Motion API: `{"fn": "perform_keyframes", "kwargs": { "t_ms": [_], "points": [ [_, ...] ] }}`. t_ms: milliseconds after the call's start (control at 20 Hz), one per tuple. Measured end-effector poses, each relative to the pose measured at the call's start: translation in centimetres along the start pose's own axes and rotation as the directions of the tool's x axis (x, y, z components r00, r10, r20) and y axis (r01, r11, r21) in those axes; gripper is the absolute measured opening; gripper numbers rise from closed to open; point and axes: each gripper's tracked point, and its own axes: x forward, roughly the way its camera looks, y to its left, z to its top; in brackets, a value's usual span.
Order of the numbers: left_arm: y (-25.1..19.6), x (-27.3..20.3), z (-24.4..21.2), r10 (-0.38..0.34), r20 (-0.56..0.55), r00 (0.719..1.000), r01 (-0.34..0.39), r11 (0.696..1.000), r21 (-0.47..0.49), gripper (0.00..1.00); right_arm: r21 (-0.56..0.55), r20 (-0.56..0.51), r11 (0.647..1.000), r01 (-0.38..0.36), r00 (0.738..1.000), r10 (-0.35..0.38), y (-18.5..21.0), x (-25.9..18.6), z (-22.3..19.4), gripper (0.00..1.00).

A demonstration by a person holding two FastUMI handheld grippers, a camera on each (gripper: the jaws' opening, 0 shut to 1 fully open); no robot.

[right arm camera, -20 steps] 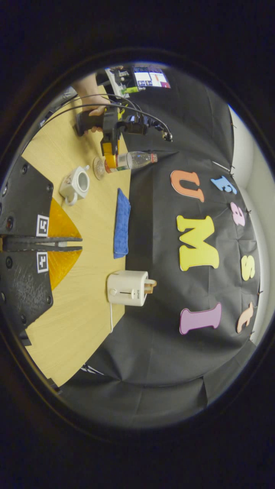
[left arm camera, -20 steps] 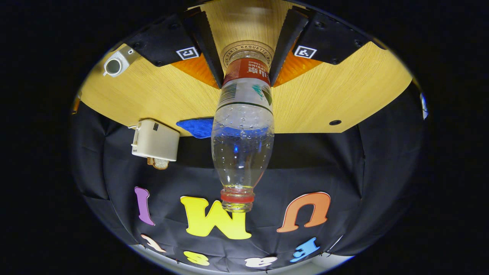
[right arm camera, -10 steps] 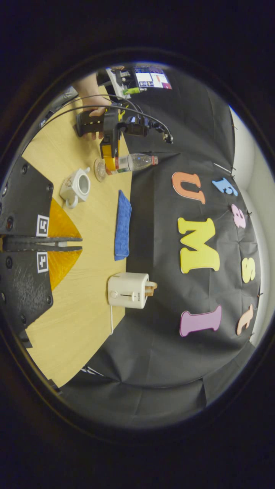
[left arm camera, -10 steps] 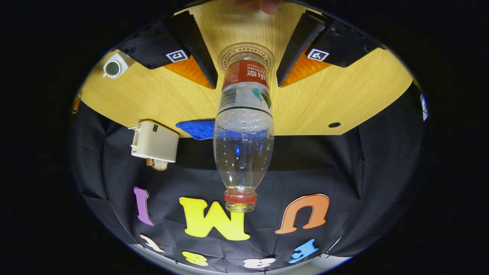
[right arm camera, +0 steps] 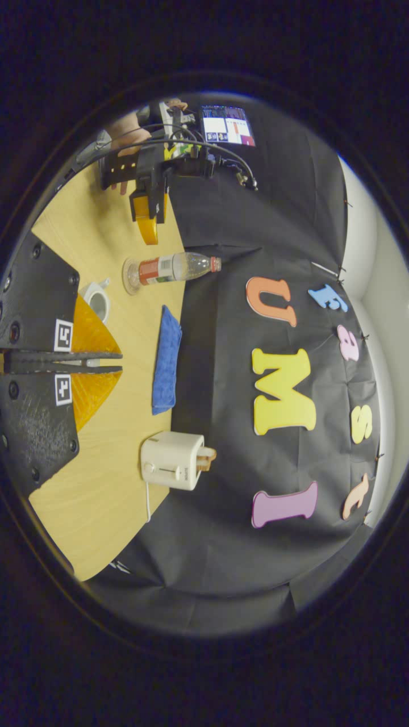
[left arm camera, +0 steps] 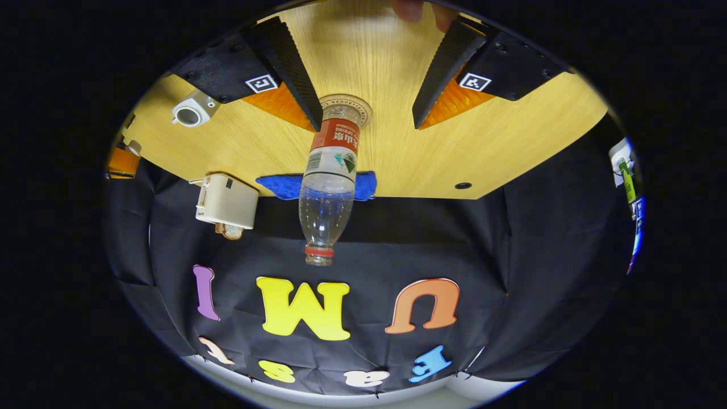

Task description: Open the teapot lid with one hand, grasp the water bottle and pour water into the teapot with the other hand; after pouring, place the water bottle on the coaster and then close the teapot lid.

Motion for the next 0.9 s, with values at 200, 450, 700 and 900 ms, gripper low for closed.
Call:
{"fn": "perform_keyframes", "kwargs": {
  "t_ms": [200, 450, 700, 900],
  "points": [
    [3.0, -4.2, 0.8, 0.067, 0.041, 0.997, -0.067, 0.998, -0.002, 0.99, -0.007, 0.009, 0.998, -0.057, 0.998, 0.058, 2.5, 2.7, 0.6, 0.00],
    [6.1, -7.7, -0.1, 0.135, 0.031, 0.990, -0.134, 0.990, -0.034, 0.99, -0.012, 0.012, 0.991, -0.137, 0.990, 0.137, 5.8, 5.2, -0.5, 0.00],
    [8.3, -9.3, -0.6, 0.194, 0.033, 0.981, -0.193, 0.981, -0.022, 0.99, -0.028, -0.013, 0.989, -0.145, 0.989, 0.144, 6.4, 6.8, -2.0, 0.00],
    [8.3, -10.0, -0.1, 0.198, 0.045, 0.979, -0.198, 0.980, -0.011, 0.99, -0.028, -0.026, 0.990, -0.140, 0.990, 0.139, 6.3, 7.2, -3.0, 0.00]
  ]
}}
